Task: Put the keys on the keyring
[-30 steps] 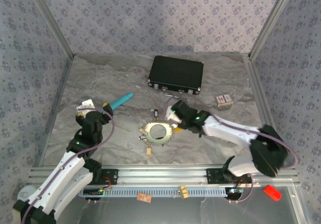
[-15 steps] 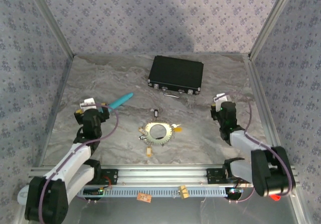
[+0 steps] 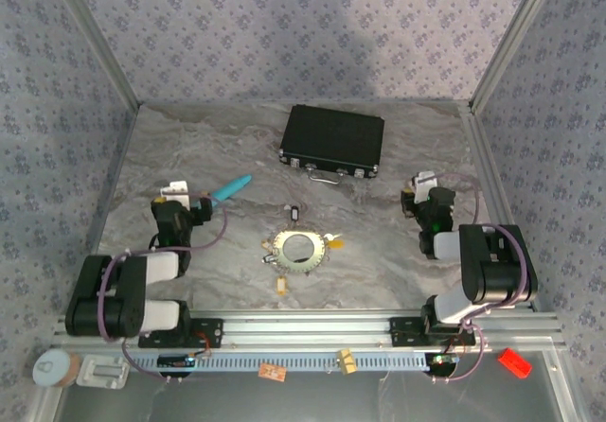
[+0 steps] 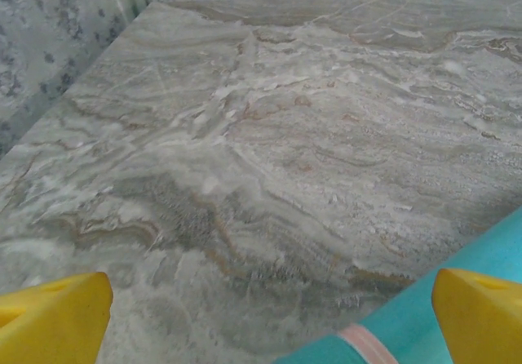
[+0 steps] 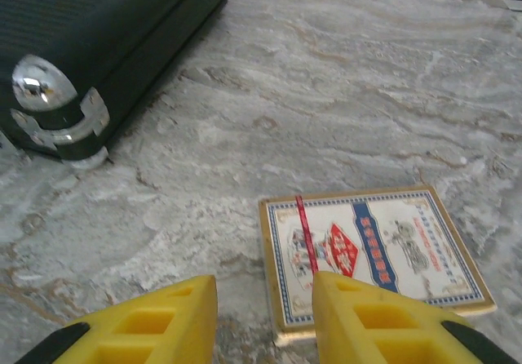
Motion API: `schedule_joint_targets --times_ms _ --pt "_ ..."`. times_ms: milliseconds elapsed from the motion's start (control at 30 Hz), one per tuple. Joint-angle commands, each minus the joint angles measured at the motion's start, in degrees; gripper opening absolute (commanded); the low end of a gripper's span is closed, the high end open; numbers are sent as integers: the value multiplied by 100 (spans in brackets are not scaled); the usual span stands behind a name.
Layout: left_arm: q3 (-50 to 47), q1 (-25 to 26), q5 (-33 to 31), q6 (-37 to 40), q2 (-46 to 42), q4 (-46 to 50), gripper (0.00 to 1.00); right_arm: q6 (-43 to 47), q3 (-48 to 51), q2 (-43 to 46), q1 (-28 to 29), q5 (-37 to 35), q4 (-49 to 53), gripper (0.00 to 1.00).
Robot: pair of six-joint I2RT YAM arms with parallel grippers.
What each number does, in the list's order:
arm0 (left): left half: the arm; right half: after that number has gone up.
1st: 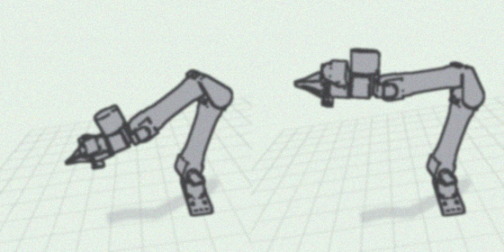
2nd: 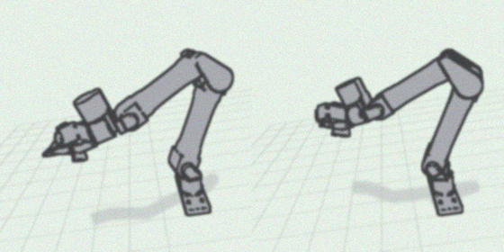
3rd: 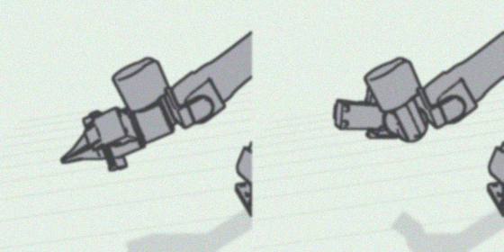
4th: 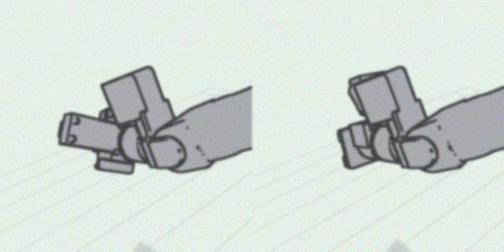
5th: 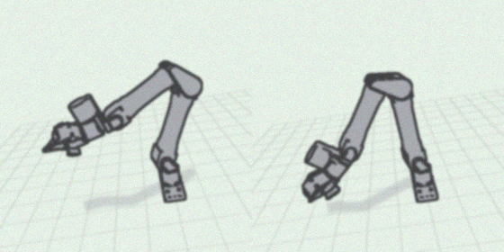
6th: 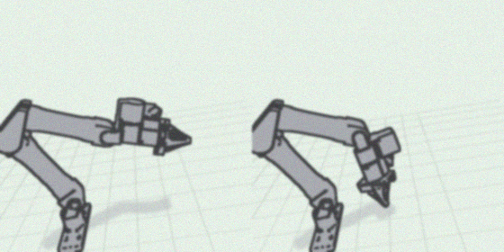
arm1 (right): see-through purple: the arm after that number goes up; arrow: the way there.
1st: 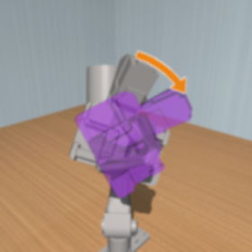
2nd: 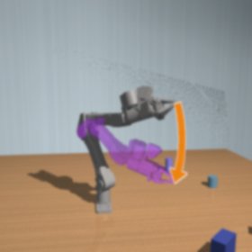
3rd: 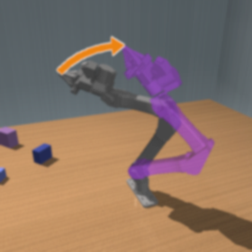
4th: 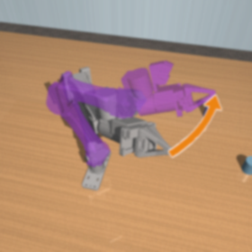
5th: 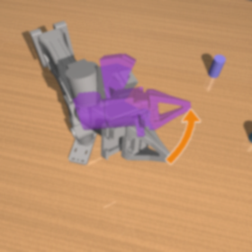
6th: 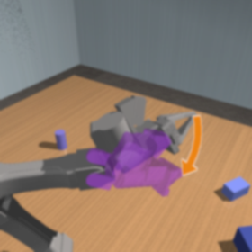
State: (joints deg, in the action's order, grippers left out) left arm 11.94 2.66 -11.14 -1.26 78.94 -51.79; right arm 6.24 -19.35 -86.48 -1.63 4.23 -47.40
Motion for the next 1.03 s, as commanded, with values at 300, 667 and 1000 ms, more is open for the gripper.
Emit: schedule_joint_targets --times_ms 300,667,1000 --pt "956 -141 -479 -222 990 -107 100 -305 -273 -45 -166 254 121 38" --pt "1147 -293 307 -164 909 452 100 -299 -275 -48 -169 245 125 42" --pt "1144 -309 392 -134 907 443 100 -399 -324 -45 -43 -381 188 99"
